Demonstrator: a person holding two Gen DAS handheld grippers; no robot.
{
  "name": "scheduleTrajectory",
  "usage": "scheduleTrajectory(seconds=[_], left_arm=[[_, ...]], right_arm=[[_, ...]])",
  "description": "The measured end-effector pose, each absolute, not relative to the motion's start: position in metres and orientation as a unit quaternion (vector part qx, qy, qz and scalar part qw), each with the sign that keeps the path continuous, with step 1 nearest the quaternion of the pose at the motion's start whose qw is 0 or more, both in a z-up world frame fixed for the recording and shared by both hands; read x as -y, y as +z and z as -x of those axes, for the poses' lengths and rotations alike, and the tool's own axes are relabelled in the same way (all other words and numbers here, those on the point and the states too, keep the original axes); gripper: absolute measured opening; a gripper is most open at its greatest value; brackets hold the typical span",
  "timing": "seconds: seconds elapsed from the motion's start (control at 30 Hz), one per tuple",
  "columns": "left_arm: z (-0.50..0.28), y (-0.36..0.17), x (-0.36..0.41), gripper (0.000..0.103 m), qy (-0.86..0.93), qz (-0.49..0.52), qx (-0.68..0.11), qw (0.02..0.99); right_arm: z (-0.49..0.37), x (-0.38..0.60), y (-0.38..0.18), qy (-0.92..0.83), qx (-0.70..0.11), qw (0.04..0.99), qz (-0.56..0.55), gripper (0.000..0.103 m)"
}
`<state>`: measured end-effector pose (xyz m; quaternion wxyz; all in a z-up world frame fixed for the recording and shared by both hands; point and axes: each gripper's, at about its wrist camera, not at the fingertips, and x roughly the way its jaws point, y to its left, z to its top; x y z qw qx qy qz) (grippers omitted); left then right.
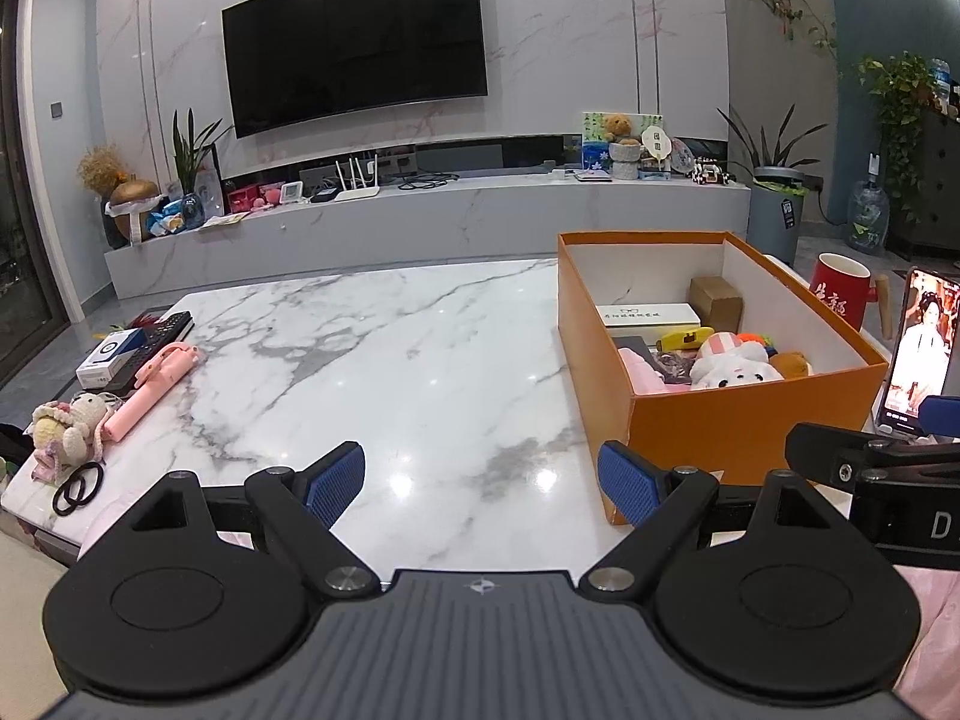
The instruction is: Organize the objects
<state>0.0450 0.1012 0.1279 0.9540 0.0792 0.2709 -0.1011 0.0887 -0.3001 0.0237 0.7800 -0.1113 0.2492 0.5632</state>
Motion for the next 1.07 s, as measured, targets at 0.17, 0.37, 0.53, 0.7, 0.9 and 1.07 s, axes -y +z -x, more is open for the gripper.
scheduleTrajectory(seconds=[0.17, 0.37, 0.53, 0.7, 0.9, 1.07], left_arm=[[-0.0453, 0.1283, -0.1027, 0.102, -0.099, -0.080, -0.272, 0.954], [-0.0458, 0.1284, -0.1018, 0.102, -0.098, -0.085, -0.271, 0.954], [-0.0473, 0.1280, -0.1011, 0.102, -0.098, -0.086, -0.275, 0.953], [-0.0481, 0.1282, -0.1008, 0.102, -0.099, -0.088, -0.276, 0.952], [-0.0483, 0.1272, -0.1006, 0.102, -0.100, -0.089, -0.277, 0.951], [-0.0477, 0.1261, -0.1000, 0.102, -0.099, -0.089, -0.279, 0.951]], right_arm=[[-0.0878, 0.2987, 0.0235, 0.564, -0.250, 0.779, 0.113, 0.100], [-0.0873, 0.2984, 0.0235, 0.564, -0.250, 0.779, 0.113, 0.100], [-0.0868, 0.2986, 0.0237, 0.565, -0.249, 0.778, 0.114, 0.100], [-0.0866, 0.2981, 0.0237, 0.566, -0.250, 0.777, 0.115, 0.100], [-0.0851, 0.2974, 0.0233, 0.568, -0.252, 0.775, 0.117, 0.100], [-0.0852, 0.2968, 0.0224, 0.568, -0.254, 0.774, 0.117, 0.100]])
